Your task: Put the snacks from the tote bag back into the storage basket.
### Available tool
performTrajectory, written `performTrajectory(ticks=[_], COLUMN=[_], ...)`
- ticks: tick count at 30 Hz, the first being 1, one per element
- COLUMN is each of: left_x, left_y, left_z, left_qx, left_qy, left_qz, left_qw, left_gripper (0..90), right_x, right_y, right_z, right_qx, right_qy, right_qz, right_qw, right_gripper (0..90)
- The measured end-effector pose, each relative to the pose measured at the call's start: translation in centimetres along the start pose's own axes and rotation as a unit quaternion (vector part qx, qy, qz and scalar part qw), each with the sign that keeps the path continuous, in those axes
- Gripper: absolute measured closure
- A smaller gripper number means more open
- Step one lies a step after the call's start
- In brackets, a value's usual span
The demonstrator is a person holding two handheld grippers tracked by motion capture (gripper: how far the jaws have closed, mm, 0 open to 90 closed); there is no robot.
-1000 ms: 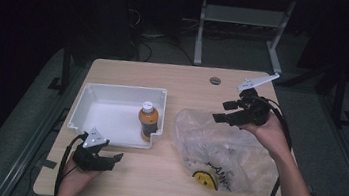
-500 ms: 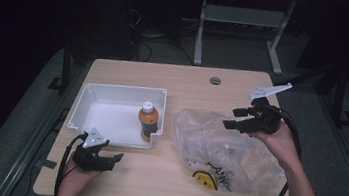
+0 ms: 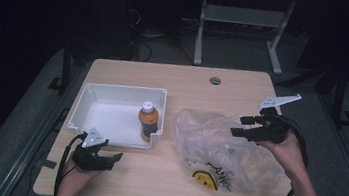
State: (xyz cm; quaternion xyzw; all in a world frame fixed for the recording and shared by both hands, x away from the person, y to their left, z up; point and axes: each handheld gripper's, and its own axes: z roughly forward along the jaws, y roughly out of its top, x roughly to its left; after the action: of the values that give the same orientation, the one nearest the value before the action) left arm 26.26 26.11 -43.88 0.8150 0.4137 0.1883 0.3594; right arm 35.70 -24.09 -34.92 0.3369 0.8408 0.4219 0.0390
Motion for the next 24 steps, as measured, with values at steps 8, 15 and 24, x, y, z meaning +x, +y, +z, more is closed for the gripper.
performTrajectory(ticks=[8,15,24], left_x=[0.2,0.1,0.1], left_y=[0.0,0.0,0.0], left_z=[-0.1,-0.1,-0.1], left_qx=[-0.001,0.0,0.001], left_qy=[0.004,0.002,0.003], left_qz=[0.001,0.0,-0.001], left_qw=[1.0,1.0,1.0], left_gripper=[27.8,27.7,27.8], right_x=[-0.5,-1.0,-1.4], right_y=[-1.7,-3.5,-5.6], right_z=[-0.1,-0.3,-0.7], right_qx=[-0.002,-0.003,-0.014], right_qy=[-0.001,-0.002,-0.002], right_qz=[0.009,0.023,0.035], right_qw=[1.0,0.9997,0.9993], right_gripper=[31.7,31.6,31.6])
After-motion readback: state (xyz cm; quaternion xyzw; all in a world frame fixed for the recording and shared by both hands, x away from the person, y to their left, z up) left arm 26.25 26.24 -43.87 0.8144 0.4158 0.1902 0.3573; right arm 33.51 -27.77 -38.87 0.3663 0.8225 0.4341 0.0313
